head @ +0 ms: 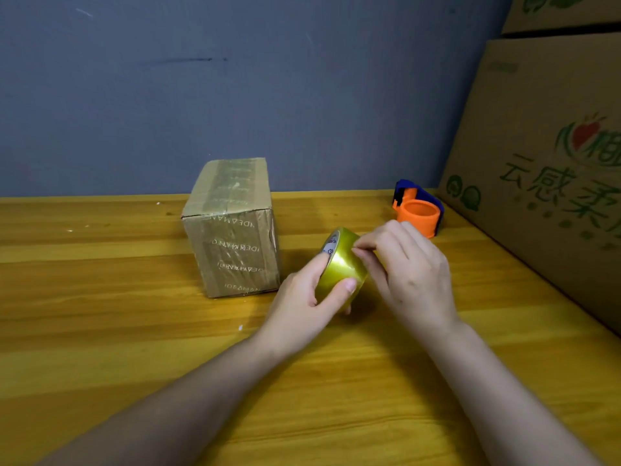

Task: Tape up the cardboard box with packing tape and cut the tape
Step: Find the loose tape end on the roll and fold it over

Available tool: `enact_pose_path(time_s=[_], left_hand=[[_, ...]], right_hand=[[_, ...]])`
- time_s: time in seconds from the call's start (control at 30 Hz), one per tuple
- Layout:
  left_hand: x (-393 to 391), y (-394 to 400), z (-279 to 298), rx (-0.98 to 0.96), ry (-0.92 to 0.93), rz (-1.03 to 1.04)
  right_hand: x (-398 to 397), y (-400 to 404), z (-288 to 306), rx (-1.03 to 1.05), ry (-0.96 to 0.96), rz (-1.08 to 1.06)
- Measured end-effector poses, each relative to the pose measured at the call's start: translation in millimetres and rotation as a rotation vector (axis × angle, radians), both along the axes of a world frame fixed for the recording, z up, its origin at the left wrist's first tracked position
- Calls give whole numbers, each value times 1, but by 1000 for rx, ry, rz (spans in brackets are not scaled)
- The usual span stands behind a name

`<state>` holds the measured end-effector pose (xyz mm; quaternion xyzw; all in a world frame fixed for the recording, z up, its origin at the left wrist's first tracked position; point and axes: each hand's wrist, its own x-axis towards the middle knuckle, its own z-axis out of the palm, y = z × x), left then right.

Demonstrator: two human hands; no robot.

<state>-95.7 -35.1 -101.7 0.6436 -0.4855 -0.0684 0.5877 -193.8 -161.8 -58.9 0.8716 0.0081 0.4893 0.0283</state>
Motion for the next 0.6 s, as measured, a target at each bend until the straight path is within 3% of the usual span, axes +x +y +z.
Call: enact_pose_path(time_s=[0.2, 0.4, 0.5, 0.6], left_hand=[[-3, 0, 2, 16, -12, 10], [12, -2, 1, -15, -99, 232], [13, -2, 0, -6, -98, 255], [8, -2, 2, -4, -71, 224]], right_hand=[[2, 2, 1, -117, -31, -30], [-3, 24, 6, -174, 52, -4], [-6, 26, 14, -111, 114, -37], [-7, 21, 15, 82, 132, -33]])
